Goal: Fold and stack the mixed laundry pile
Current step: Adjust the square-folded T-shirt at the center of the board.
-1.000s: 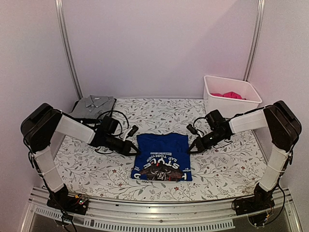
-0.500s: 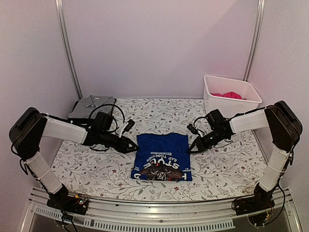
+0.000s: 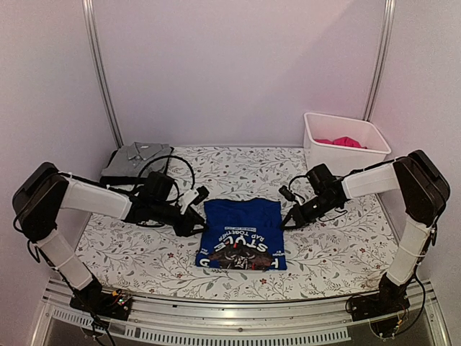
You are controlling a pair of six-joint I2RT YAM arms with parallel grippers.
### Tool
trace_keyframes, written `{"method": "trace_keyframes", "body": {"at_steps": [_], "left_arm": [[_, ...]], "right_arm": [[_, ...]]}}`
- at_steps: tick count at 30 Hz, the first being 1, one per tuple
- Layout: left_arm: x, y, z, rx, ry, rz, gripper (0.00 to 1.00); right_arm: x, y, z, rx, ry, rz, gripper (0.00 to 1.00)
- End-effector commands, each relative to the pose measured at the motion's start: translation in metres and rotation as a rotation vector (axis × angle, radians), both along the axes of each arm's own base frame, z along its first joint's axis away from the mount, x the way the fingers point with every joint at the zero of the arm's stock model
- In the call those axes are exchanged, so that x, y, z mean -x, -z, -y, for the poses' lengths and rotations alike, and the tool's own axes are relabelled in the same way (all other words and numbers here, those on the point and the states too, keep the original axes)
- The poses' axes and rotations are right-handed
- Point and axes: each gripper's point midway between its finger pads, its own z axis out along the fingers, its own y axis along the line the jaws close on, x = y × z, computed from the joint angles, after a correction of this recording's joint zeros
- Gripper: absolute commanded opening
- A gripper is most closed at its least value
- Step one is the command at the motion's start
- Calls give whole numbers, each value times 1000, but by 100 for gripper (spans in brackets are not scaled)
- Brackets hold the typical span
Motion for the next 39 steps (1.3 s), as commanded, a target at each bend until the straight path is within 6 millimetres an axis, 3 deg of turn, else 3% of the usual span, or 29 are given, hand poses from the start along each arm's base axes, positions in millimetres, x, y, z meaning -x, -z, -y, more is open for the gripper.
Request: {"method": "trace_keyframes", "body": {"at_steps": [1,13,18,22,26,34,39], "left_arm": [[-4,5,14,-45,67,82,39],[-8,28,12,-67,53,34,28],[-10,26,10,-62,39,37,14],[-15,17,11,-68,28,37,0],[-17,-2,13,-69,33,41,0],[-7,-19,-1,-111,2,-23,0],[-17,-32,-11,-94,-42,-19,0]], "right_arm": [[-4,3,-2,8,5,-5,0],[-9,5,0,4,17,-14,0],[-9,4,0,0,16,-15,0],[-10,1,-2,-7,17,-14,0],[-13,-17,-3,-26,21,19,0],[-11,-43,3,-17,30,76,0],[-20,-62,1,-26,34,126,0]]}}
